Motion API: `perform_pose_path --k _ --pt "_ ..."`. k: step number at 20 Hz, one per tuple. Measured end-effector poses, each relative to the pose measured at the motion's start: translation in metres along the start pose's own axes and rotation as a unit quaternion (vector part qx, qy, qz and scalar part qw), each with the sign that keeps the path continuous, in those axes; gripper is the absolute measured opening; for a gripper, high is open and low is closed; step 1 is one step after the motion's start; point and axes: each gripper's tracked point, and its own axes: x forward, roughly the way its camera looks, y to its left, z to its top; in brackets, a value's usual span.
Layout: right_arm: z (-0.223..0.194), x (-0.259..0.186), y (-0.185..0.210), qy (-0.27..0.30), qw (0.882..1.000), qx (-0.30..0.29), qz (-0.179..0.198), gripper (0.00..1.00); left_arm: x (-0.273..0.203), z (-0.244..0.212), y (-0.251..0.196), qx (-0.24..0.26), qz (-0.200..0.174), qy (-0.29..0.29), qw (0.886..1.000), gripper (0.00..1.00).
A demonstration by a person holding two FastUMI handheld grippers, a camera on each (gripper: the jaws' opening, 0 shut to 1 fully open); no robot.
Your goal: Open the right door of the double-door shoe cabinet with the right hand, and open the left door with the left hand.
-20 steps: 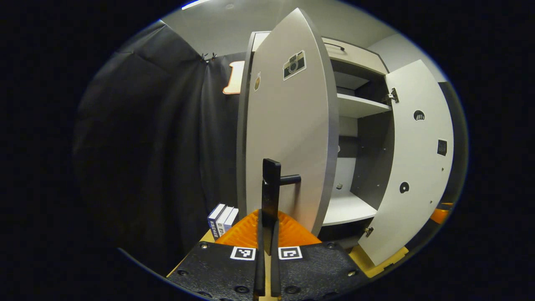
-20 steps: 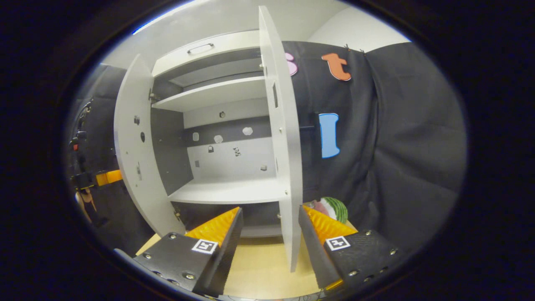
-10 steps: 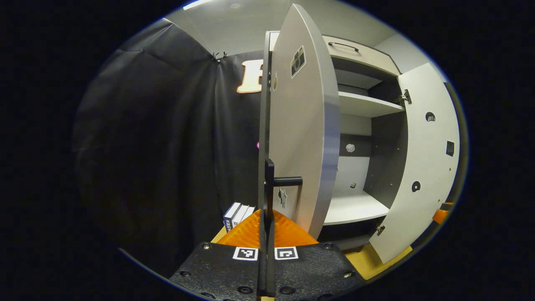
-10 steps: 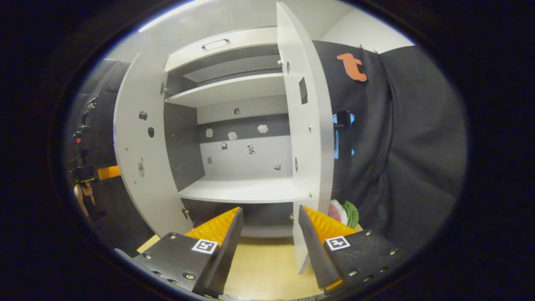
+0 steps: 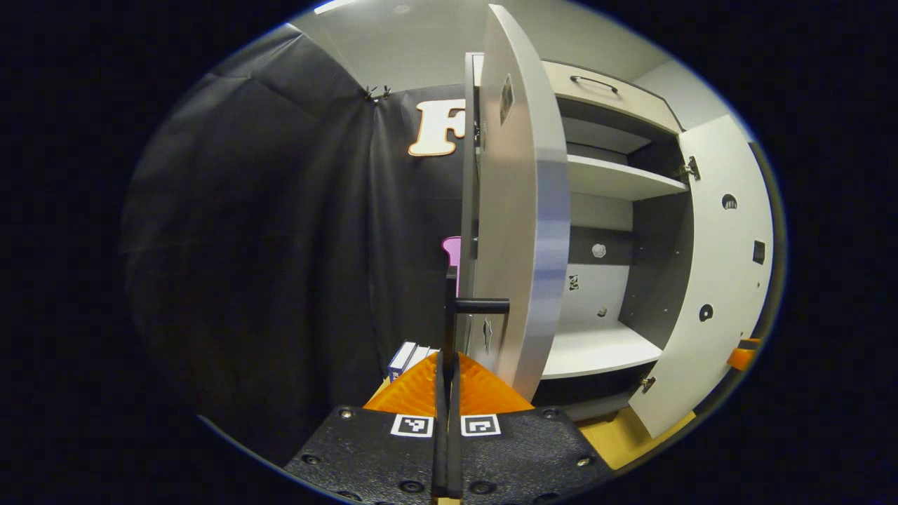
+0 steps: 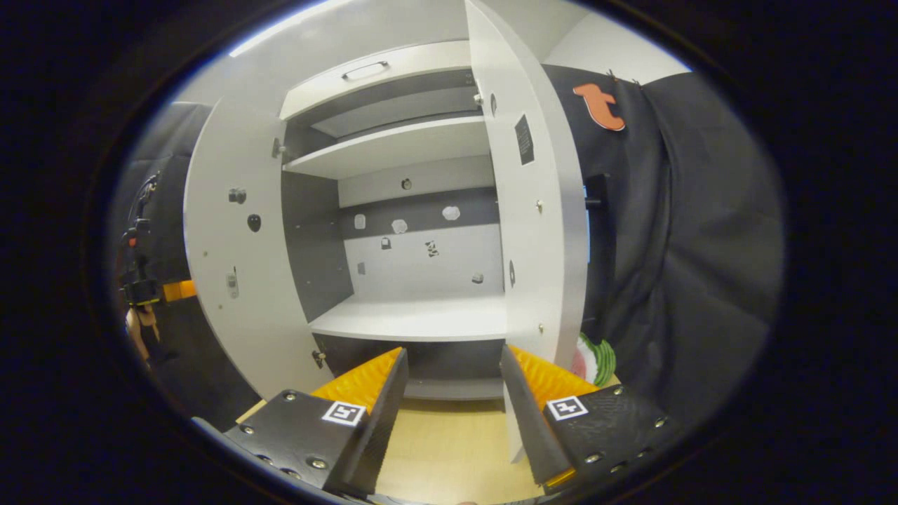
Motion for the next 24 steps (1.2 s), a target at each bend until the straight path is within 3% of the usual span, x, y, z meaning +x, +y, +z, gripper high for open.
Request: perform_pose_path --k 9,11,12,13,17,18,19,24 --pt "-0.004 0.001 -0.004 0.004 1.000 0.004 -0.003 0.79 0.001 -0.001 0.012 -0.002 -0.021 -0.020 1.000 0.00" --pt "-0.006 0.002 -0.003 0.006 1.000 0.006 -0.002 0.79 -0.004 -0.003 0.020 -0.005 -0.011 -0.024 1.000 0.04" --pt "-0.007 0.003 -0.002 0.007 1.000 0.007 0.000 0.79 -0.007 -0.004 0.024 -0.012 -0.007 -0.023 1.000 0.10" --pt "-0.008 0.003 -0.001 0.008 1.000 0.007 0.003 0.79 -0.012 -0.005 0.023 -0.028 -0.011 -0.021 0.999 0.05" --pt "-0.007 0.008 0.008 0.008 1.000 0.002 0.017 0.79 -0.027 -0.012 0.033 -0.082 -0.001 -0.016 0.997 0.07" --pt "-0.007 0.009 0.011 0.009 1.000 0.001 0.021 0.79 -0.028 -0.014 0.039 -0.082 0.006 -0.013 0.997 0.10" --pt "-0.008 0.010 0.014 0.010 1.000 0.000 0.026 0.79 -0.039 -0.015 0.040 -0.080 0.010 -0.010 0.997 0.01" --pt "-0.006 0.016 0.031 0.014 0.999 -0.006 0.037 0.79 -0.067 -0.001 0.024 -0.058 0.013 -0.009 0.998 0.01"
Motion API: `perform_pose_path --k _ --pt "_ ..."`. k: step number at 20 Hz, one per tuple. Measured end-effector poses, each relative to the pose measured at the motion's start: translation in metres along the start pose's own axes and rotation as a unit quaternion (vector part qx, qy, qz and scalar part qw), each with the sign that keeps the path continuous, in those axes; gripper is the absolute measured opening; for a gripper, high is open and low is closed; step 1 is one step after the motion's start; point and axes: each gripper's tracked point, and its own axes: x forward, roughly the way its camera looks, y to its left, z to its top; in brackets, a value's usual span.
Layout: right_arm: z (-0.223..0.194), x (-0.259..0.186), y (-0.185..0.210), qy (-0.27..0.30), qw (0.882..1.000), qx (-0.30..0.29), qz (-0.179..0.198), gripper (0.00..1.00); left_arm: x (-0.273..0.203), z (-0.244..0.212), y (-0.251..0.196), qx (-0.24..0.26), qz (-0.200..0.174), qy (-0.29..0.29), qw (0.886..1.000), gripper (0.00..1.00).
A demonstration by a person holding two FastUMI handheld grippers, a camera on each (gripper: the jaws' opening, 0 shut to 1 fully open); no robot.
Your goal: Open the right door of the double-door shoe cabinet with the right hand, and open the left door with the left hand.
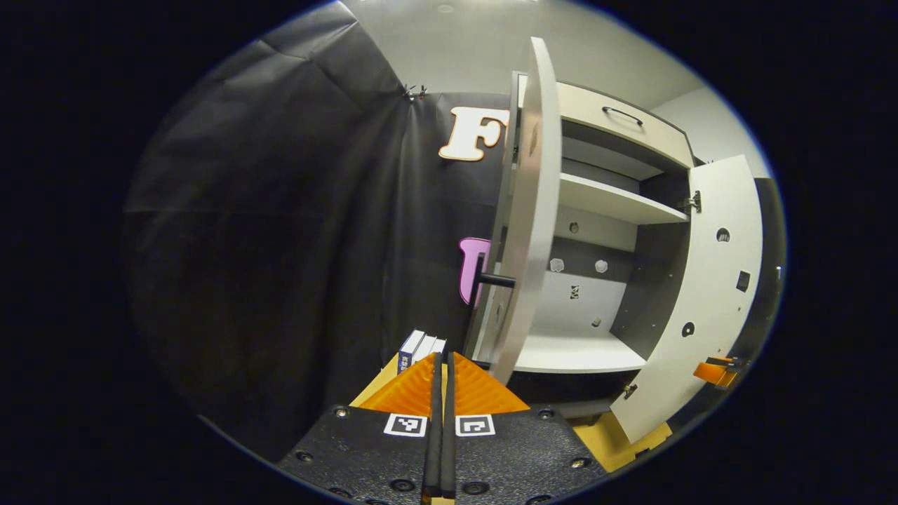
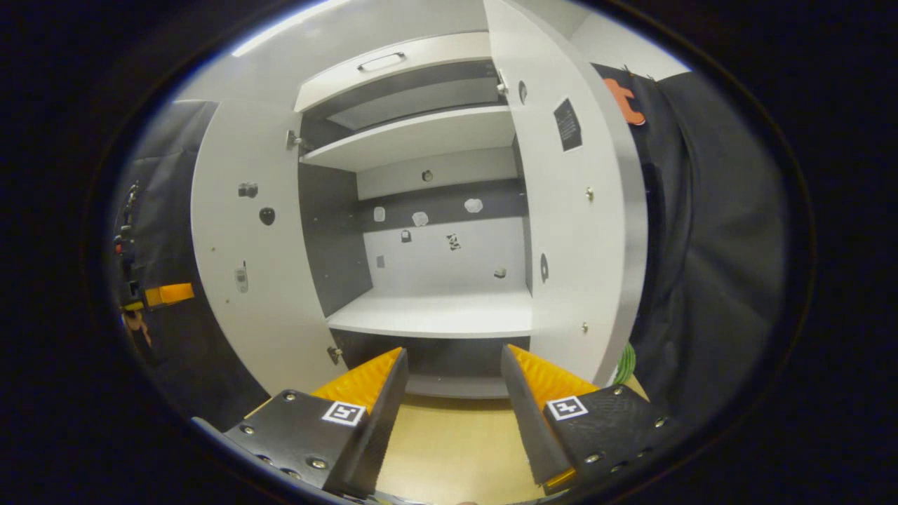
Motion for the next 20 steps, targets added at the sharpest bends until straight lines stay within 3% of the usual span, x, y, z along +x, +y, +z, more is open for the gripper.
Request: perform_pose_path --k 1,2,3,12,20 --pt "0.002 0.001 0.002 -0.001 1.000 -0.003 -0.003 0.79 -0.003 0.007 -0.009 0.003 -0.004 -0.004 1.000 0.01" --pt "0.006 0.002 0.003 -0.002 1.000 -0.004 -0.006 0.79 -0.007 0.015 -0.021 0.004 -0.013 -0.010 1.000 0.10" --pt "0.010 0.003 0.003 -0.003 1.000 -0.004 -0.010 0.79 -0.009 0.023 -0.035 0.005 -0.025 -0.018 1.000 0.01" --pt "0.094 0.013 0.034 -0.077 0.997 -0.017 -0.013 0.79 0.019 0.060 -0.144 0.032 -0.134 -0.057 0.989 0.00" --pt "0.127 0.016 0.039 -0.102 0.994 -0.005 -0.027 0.78 0.052 0.059 -0.211 0.049 -0.172 -0.062 0.982 0.01"
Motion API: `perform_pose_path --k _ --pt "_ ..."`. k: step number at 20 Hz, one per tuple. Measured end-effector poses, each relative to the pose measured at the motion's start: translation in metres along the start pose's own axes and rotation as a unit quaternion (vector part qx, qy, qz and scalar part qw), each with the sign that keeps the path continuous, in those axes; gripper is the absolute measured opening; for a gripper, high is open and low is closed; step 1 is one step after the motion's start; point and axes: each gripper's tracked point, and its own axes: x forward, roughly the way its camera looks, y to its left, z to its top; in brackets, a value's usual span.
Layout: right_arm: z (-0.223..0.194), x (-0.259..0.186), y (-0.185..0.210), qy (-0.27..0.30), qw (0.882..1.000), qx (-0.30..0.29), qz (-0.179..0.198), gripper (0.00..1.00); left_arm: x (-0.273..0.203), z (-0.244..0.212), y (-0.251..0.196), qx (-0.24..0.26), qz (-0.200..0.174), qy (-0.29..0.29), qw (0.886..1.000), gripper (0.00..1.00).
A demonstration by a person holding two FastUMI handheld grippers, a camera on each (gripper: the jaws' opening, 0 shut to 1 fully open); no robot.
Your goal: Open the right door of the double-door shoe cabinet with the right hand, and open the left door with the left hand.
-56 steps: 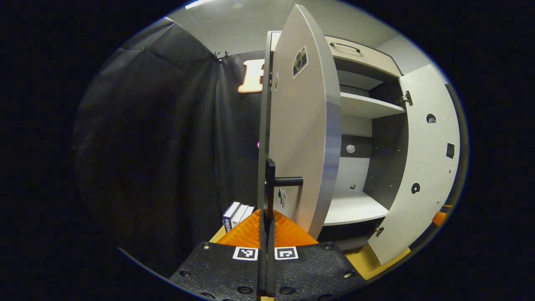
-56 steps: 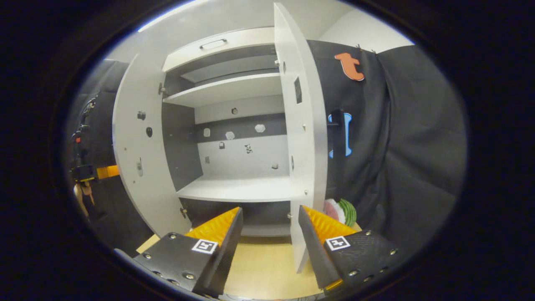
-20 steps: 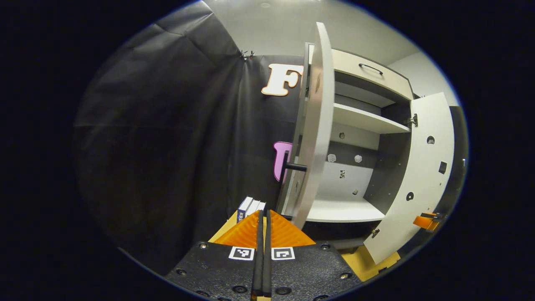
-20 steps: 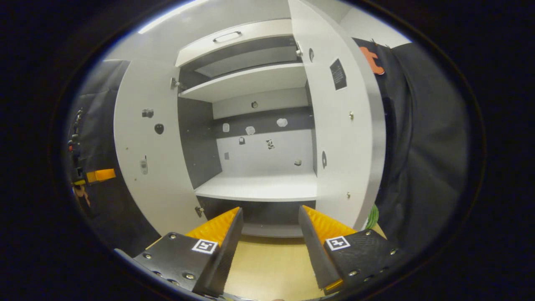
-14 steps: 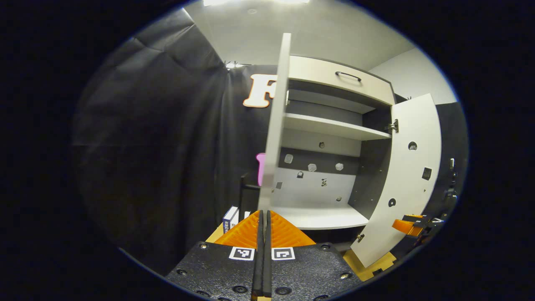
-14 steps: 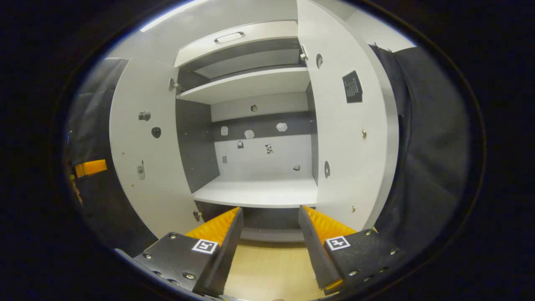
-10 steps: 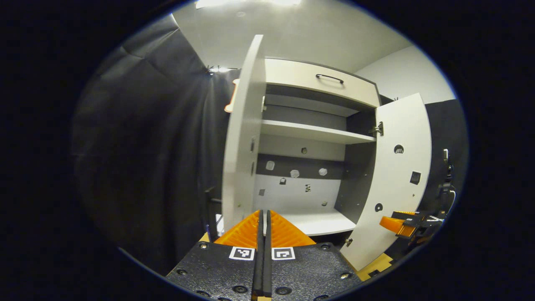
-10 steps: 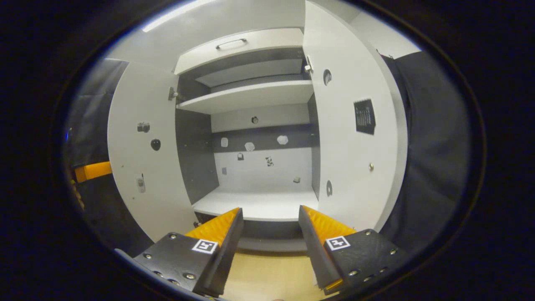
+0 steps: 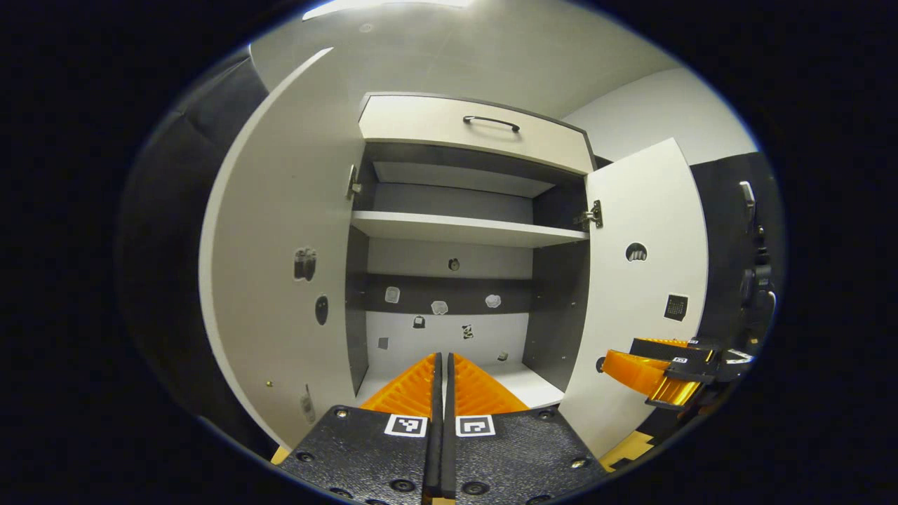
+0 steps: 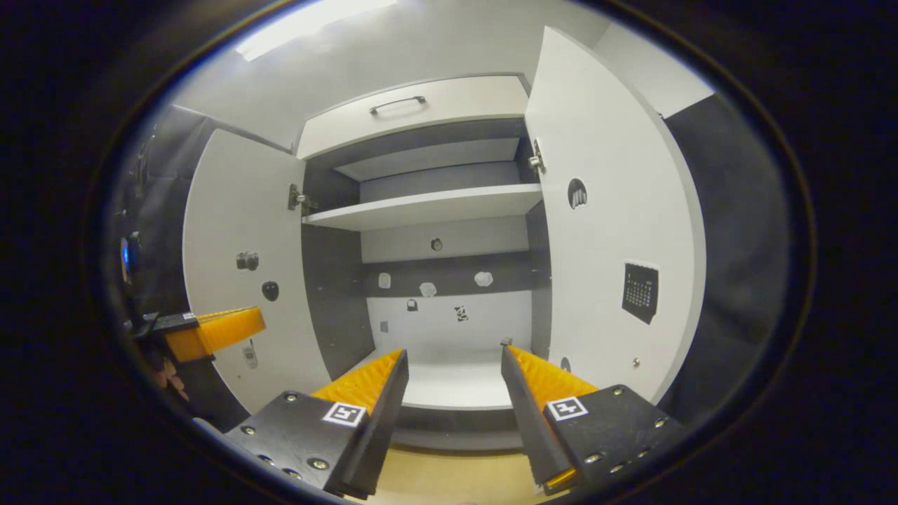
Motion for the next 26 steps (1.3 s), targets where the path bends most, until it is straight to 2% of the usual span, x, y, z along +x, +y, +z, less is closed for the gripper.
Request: perform_pose_path --k 1,3,4,6,7,8,9,12,17,18,19,21,22,23,26 --pt "0.001 0.001 -0.003 0.000 1.000 -0.002 -0.004 0.72 0.004 -0.001 -0.003 0.003 -0.001 -0.001 1.000 0.01" --pt "0.004 0.002 -0.006 -0.003 1.000 -0.002 -0.011 0.72 0.009 -0.002 -0.005 0.014 0.000 -0.001 1.000 0.00" --pt "0.005 0.003 -0.008 -0.004 1.000 -0.001 -0.013 0.73 0.011 -0.002 -0.008 0.017 -0.002 -0.002 1.000 0.08" --pt "0.007 0.003 -0.009 -0.007 1.000 0.003 -0.015 0.75 0.015 -0.001 -0.010 0.017 -0.004 -0.003 1.000 0.08" --pt "0.008 0.005 -0.008 -0.008 1.000 0.005 -0.014 0.84 0.016 -0.002 -0.011 0.015 -0.005 -0.003 1.000 0.23" --pt "0.009 0.005 -0.007 -0.009 1.000 0.007 -0.012 0.86 0.018 -0.003 -0.011 0.015 -0.004 -0.001 1.000 0.38" --pt "0.008 0.005 -0.005 -0.008 1.000 0.007 -0.012 0.94 0.018 -0.004 -0.009 0.016 -0.002 0.000 1.000 0.52" --pt "0.010 0.006 0.000 -0.013 1.000 0.009 -0.007 0.99 0.019 -0.006 -0.001 0.022 0.014 0.000 1.000 0.96" --pt "0.012 0.005 0.005 -0.017 1.000 0.012 -0.003 0.99 0.016 -0.002 0.004 0.020 0.026 -0.009 0.999 0.98" --pt "0.012 0.005 0.006 -0.016 1.000 0.012 -0.004 0.94 0.015 -0.001 0.005 0.019 0.027 -0.009 0.999 0.98" --pt "0.011 0.005 0.007 -0.015 1.000 0.012 -0.003 0.99 0.014 -0.002 0.007 0.020 0.029 -0.008 0.999 0.98" --pt "0.010 0.004 0.009 -0.014 1.000 0.012 -0.002 0.99 0.013 -0.003 0.010 0.025 0.033 -0.006 0.999 0.98" --pt "0.010 0.003 0.009 -0.014 1.000 0.011 -0.001 0.94 0.012 -0.004 0.011 0.027 0.035 -0.004 0.999 0.98" --pt "0.009 0.003 0.010 -0.013 1.000 0.010 -0.001 0.99 0.011 -0.005 0.012 0.027 0.036 -0.003 0.999 0.98" --pt "0.009 0.002 0.012 -0.012 1.000 0.010 0.000 0.99 0.009 -0.005 0.014 0.025 0.037 -0.001 0.999 0.98"
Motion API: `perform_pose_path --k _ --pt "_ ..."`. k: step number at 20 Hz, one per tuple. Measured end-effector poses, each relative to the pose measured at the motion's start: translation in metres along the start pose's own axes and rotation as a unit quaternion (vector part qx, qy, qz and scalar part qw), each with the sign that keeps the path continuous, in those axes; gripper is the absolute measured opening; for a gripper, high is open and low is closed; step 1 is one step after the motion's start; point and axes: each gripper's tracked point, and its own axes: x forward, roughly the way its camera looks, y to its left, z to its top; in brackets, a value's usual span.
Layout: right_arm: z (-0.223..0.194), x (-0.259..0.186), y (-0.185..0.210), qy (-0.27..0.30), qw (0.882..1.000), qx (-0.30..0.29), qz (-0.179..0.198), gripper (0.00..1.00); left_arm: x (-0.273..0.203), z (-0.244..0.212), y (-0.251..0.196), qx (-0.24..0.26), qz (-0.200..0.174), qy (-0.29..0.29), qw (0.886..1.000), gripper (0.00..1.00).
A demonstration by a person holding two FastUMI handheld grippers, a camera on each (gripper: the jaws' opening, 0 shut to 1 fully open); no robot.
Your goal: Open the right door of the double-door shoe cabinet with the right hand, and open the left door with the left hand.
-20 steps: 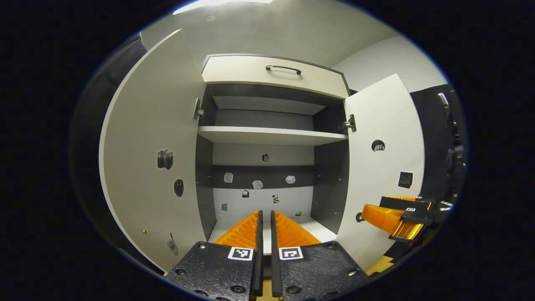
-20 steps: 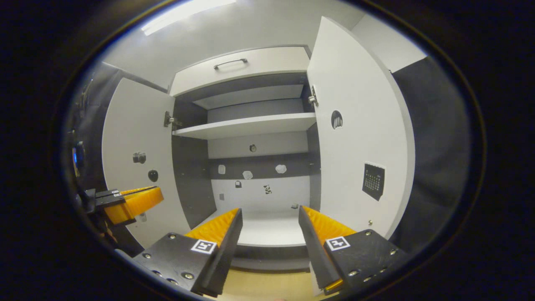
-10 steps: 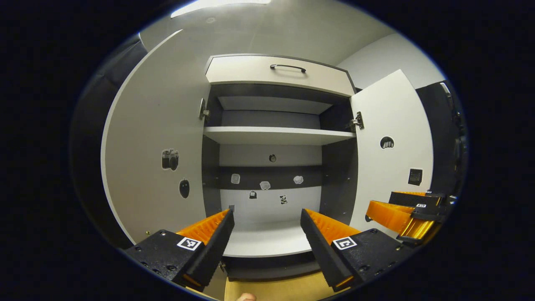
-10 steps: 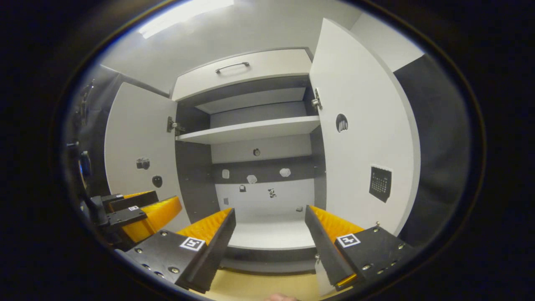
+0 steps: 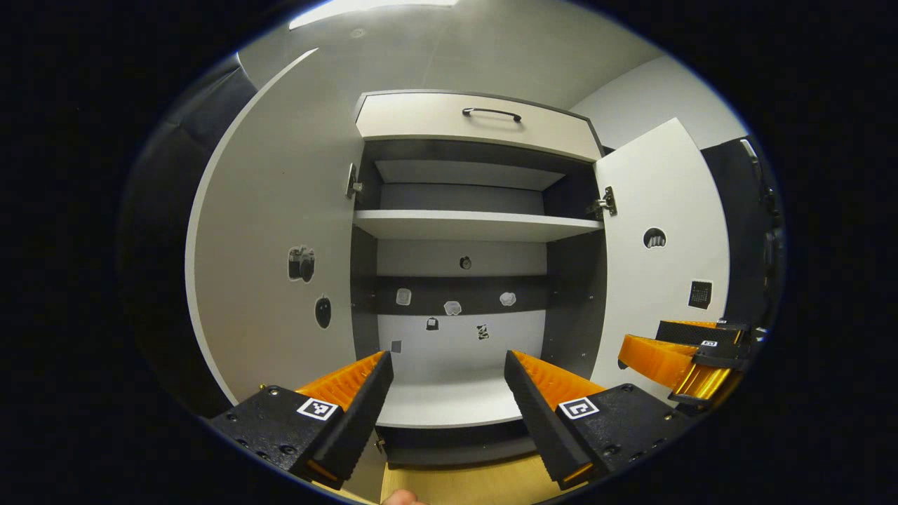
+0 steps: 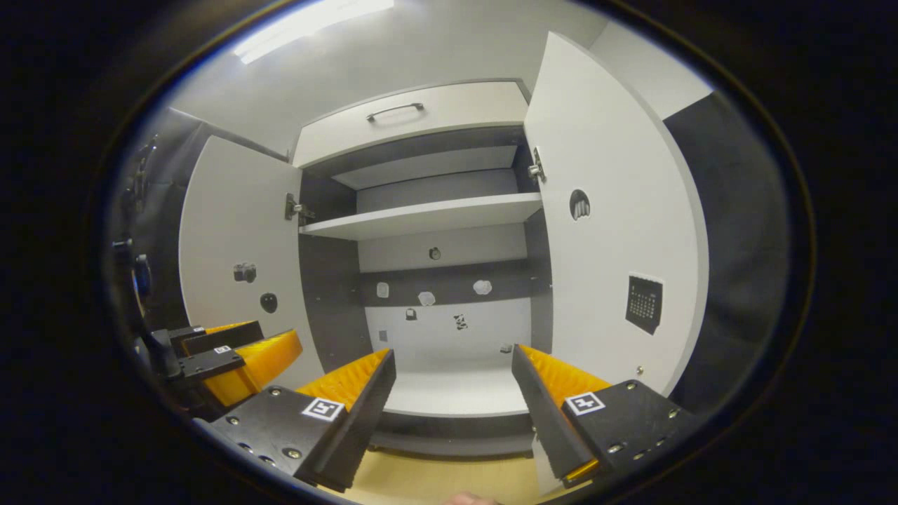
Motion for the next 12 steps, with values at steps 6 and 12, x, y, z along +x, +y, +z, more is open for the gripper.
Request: perform_pose_path --k 6,12 --pt "-0.004 0.000 0.004 0.004 1.000 0.000 0.001 0.99 -0.002 -0.008 0.006 0.001 0.003 0.012 1.000 0.98" --pt "-0.008 0.000 0.007 0.007 1.000 -0.001 -0.003 0.99 -0.002 -0.014 0.009 0.004 -0.002 0.020 1.000 0.98"
